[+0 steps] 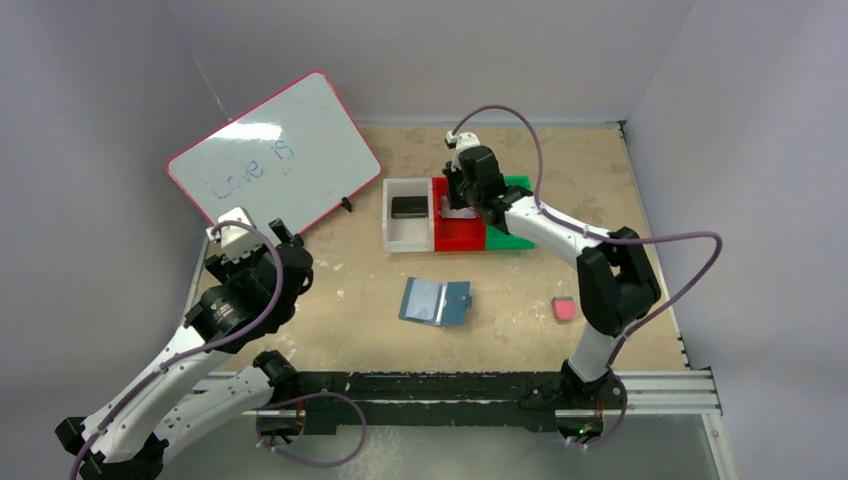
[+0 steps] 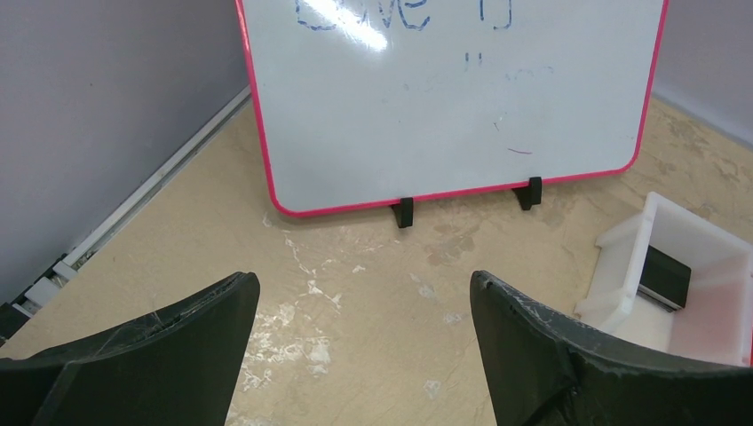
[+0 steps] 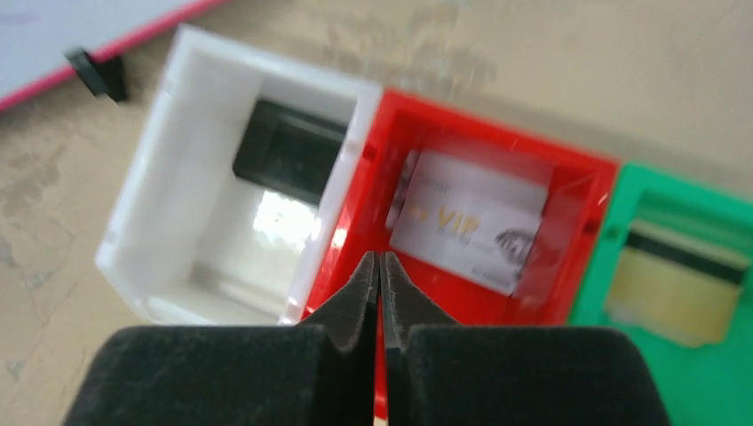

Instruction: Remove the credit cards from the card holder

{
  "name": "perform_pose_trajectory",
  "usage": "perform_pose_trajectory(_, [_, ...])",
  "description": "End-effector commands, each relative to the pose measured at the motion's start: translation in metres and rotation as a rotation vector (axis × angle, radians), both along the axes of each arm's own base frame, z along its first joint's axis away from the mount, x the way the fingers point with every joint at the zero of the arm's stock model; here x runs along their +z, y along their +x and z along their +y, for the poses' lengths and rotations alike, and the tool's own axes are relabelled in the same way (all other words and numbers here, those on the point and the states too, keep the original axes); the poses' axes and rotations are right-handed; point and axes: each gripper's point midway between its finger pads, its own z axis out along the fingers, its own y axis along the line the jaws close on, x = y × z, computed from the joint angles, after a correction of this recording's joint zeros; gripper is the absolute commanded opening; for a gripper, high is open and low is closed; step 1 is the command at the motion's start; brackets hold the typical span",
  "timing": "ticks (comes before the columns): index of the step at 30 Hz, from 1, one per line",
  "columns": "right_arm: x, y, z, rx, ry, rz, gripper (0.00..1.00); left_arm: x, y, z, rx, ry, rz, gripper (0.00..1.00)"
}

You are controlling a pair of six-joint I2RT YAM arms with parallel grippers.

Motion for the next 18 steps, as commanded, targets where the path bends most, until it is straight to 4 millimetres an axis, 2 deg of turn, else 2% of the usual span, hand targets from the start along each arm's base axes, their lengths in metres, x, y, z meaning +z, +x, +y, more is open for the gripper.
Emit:
perform_pose_trajectory(1, [-0.04,-0.022,0.006,-0.084,0.089,0.221,0.0,0.008,0.003,0.0,0.012,-0.001,-0.015,0.89])
perform_pose_trajectory(12, [-0.092,-0.019,-0.014,-0.23,-0.069,0.296,0.0,0.009,0.003,0.001,0.012,-0.007,-0.018,0.89])
perform_pose_trajectory(18, [-0.108,-0.011,-0.011,-0.26,-0.096,0.291,0.0,0.009,0.004,0.001,0.01,-0.007,-0.016,0.89])
